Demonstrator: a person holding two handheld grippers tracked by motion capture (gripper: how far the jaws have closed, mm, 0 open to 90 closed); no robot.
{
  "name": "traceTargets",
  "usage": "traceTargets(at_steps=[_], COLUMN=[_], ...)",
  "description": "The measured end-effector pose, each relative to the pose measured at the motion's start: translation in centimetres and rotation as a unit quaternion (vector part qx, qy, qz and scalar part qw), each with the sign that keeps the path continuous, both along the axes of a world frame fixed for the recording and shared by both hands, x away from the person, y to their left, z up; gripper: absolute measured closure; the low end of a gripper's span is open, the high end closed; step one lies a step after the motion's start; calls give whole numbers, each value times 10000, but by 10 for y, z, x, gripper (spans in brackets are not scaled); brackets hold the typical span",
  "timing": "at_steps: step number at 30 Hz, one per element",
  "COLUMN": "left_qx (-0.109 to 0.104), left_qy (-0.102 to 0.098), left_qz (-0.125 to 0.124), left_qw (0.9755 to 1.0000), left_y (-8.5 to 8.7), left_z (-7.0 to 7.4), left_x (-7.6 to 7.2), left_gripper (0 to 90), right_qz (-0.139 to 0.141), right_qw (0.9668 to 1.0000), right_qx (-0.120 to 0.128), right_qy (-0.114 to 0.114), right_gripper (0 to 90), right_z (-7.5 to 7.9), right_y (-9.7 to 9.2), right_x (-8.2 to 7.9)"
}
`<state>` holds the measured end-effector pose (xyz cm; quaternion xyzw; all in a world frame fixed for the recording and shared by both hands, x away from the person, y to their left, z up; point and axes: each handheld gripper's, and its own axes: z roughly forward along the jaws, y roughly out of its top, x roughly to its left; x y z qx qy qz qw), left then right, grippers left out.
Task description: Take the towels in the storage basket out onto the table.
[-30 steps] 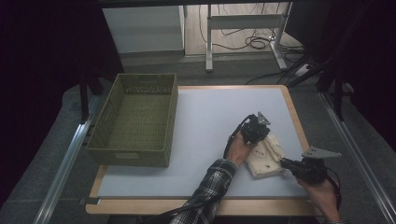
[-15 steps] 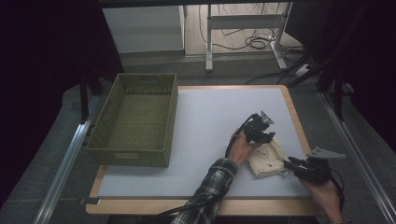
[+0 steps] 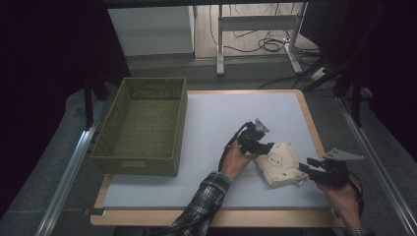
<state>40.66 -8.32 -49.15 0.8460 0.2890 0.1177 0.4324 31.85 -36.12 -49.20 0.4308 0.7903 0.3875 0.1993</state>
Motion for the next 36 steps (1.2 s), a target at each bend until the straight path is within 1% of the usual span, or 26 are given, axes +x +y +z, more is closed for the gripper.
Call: traceTargets(at_steps=[2, 4, 5, 8, 10, 12, 13, 14, 16, 18, 19, 21, 23, 24, 26, 29, 31, 33, 34, 35, 36], left_qx=[15, 17, 26, -21, -46, -40, -35, -48, -114, -109, -98, 15, 221, 282, 186, 270, 280, 226, 212, 205, 186], left_qy=[34, 118, 132, 282, 350, 403, 377, 377, 399, 408, 412, 410, 368, 350, 441, 499, 530, 546, 571, 591, 621], left_qz=[30, 76, 112, 212, 266, 284, 312, 335, 344, 349, 347, 315, 310, 283, 310, 366, 385, 354, 355, 333, 332], left_qw=[10000, 9999, 9998, 9994, 9990, 9988, 9988, 9987, 9985, 9985, 9985, 9987, 9986, 9986, 9984, 9977, 9975, 9976, 9975, 9975, 9973], left_y=[9, 16, 19, 25, 25, 24, 24, 23, 23, 21, 19, 15, 10, 9, 10, 8, 7, 7, 7, 7, 7], left_z=[-4, -9, -12, -22, -29, -33, -35, -36, -36, -35, -35, -37, -40, -42, -43, -41, -40, -40, -40, -40, -40], left_x=[-5, -8, -8, -7, -5, -3, -2, -1, 0, 1, 1, 1, 1, 2, 3, 2, -1, -3, -4, -4, -5], left_gripper=[427, 427, 427, 426, 425, 420, 420, 419, 417, 413, 411, 409, 395, 383, 371, 388, 436, 514, 535, 557, 583], right_qz=[-38, -98, -116, -189, -178, -166, -157, -166, -180, -206, -211, -218, -245, -251, -247, -221, -240, -264, -250, -210, -217], right_qw=[9999, 9998, 9998, 9994, 9991, 9990, 9989, 9989, 9990, 9988, 9987, 9985, 9984, 9983, 9981, 9977, 9973, 9970, 9967, 9962, 9961], right_qx=[-84, -156, -142, -117, -113, -76, -33, -3, -38, -82, -116, -158, -182, -188, -198, -177, -112, -8, 31, 139, 151], right_qy=[40, 72, 112, 255, 355, 398, 433, 432, 417, 444, 450, 472, 482, 497, 532, 624, 690, 734, 765, 831, 840], right_gripper=[555, 542, 531, 511, 498, 495, 495, 494, 493, 493, 495, 499, 507, 519, 551, 608, 651, 703, 761, 791, 801], right_z=[-4, -8, -10, -16, -21, -25, -26, -27, -28, -27, -27, -27, -26, -26, -25, -24, -24, -24, -24, -25, -25], right_y=[1, -1, -3, -9, -11, -12, -12, -12, -11, -10, -9, -7, -6, -6, -4, -3, -3, -3, -3, -2, -1], right_x=[1, 1, 1, 1, 2, 2, 2, 2, 1, 1, 2, 2, 2, 2, 2, 3, 3, 3, 2, 2, 2])
